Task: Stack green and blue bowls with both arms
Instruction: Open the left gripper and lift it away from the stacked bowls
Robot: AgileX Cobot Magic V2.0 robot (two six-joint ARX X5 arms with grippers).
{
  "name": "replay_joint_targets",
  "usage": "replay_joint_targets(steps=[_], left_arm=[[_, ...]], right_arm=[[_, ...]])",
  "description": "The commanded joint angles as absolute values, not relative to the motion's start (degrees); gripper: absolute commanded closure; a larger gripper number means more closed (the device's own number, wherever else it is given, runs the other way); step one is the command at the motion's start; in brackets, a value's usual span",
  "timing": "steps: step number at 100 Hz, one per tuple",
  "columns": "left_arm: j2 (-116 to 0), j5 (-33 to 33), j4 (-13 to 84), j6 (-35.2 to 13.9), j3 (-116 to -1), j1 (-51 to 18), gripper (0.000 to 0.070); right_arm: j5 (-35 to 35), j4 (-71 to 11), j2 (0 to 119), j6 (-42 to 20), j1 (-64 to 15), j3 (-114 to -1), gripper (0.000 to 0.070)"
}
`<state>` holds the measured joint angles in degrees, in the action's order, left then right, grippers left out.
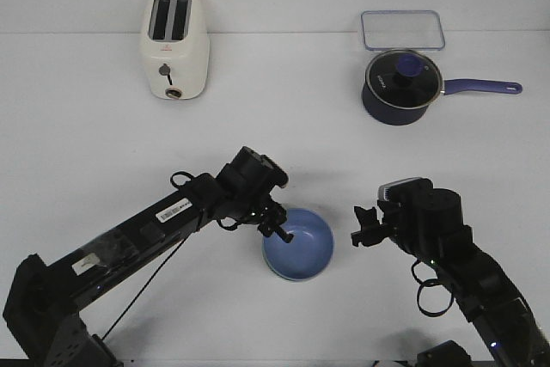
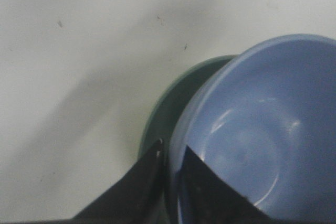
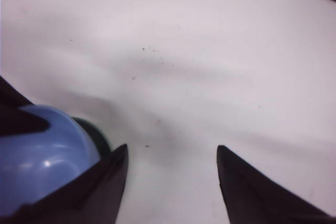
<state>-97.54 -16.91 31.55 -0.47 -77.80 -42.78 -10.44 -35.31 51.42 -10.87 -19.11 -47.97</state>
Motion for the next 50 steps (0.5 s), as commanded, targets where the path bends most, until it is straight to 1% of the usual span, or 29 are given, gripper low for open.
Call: replay_joint_targets(steps=[1,4,7,13,22,28,36,43,49,50], left_arm=[[-98.5,-17.7,31.7,0.7,-78.6,-43.3,0.0416],[-98.5,-17.7,31.5,0.6,-78.6,-43.3,0.0352],[-98.3,-17.7,31.5,0.6,-78.8,-43.3,0.0309],[-97.3,-17.6,31.5,0.7,-79.2,-43.0,0.0275],[-94.3,-17.5,31.2,0.7,-79.5,-41.4,0.0275],[-91.8,-16.1,31.2,0.7,-79.5,-40.2,0.0276],[-87.2,-11.5,31.2,1.0,-79.5,-37.6,0.0277],[-83.3,-6.2,31.2,1.4,-79.5,-34.8,0.0281],[-80.3,-2.1,31.2,2.0,-79.5,-32.3,0.0302],[-79.6,-1.0,31.2,2.1,-79.5,-31.5,0.0322]], right_arm=[[-10.5,-34.7,51.8,-10.4,-19.4,-48.8,0.0345],[-10.5,-34.7,51.8,-10.4,-19.4,-48.8,0.0345],[-10.4,-34.7,51.8,-10.4,-19.4,-48.8,0.0345],[-10.3,-34.6,51.8,-10.4,-19.4,-48.8,0.0345],[-10.2,-34.2,51.8,-10.3,-19.4,-48.8,0.0345],[-9.9,-33.5,51.8,-10.0,-19.4,-48.8,0.0345],[-8.6,-32.6,51.8,-9.0,-19.4,-48.8,0.0345],[-7.0,-31.8,51.8,-7.1,-19.2,-48.8,0.0347],[-6.1,-31.0,51.8,-5.7,-18.9,-48.8,0.0376],[-5.9,-30.8,51.8,-5.5,-18.8,-48.8,0.0383]])
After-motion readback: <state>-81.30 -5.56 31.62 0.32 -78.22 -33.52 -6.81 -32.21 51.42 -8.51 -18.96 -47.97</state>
